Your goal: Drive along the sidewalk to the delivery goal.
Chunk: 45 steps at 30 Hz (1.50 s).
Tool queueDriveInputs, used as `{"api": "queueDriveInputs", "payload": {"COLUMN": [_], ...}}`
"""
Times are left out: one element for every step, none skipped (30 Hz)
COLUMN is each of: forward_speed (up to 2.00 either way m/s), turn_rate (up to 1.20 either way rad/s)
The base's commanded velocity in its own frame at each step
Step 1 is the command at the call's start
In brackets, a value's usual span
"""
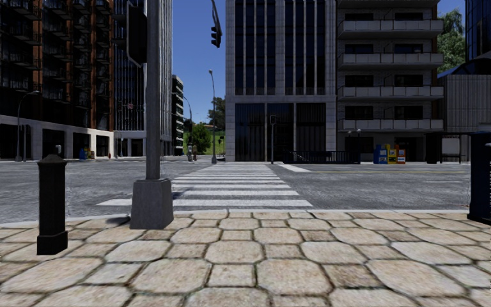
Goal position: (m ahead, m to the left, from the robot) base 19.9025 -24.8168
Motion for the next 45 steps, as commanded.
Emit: {"api": "queueDriveInputs", "payload": {"forward_speed": [2.00, 2.00, 2.00, 2.00, 2.00, 2.00, 2.00, 2.00, 2.00, 2.00, 2.00, 2.00, 2.00, 2.00, 2.00, 2.00, 2.00, 2.00, 2.00, 2.00, 2.00, 2.00, 2.00, 2.00, 2.00, 2.00, 2.00, 2.00, 2.00, 2.00, 2.00, 2.00, 2.00, 2.00, 2.00, 2.00, 2.00, 2.00, 2.00, 2.00, 2.00, 2.00, 2.00, 2.00, 1.94], "turn_rate": [0.00, 0.00, 0.00, 0.00, 0.00, 0.00, 0.00, 0.00, 0.00, 0.00, 0.00, 0.00, 0.00, 0.00, 0.00, 0.00, 0.00, 0.00, 0.00, 0.00, 0.00, 0.00, 0.00, 0.00, 0.00, 0.00, 0.00, 0.00, 0.00, 0.00, 0.00, 0.00, 0.00, 0.00, 0.00, 0.00, 0.00, 0.00, 0.00, 0.00, 0.00, 0.00, 0.00, 0.00, 0.00]}}
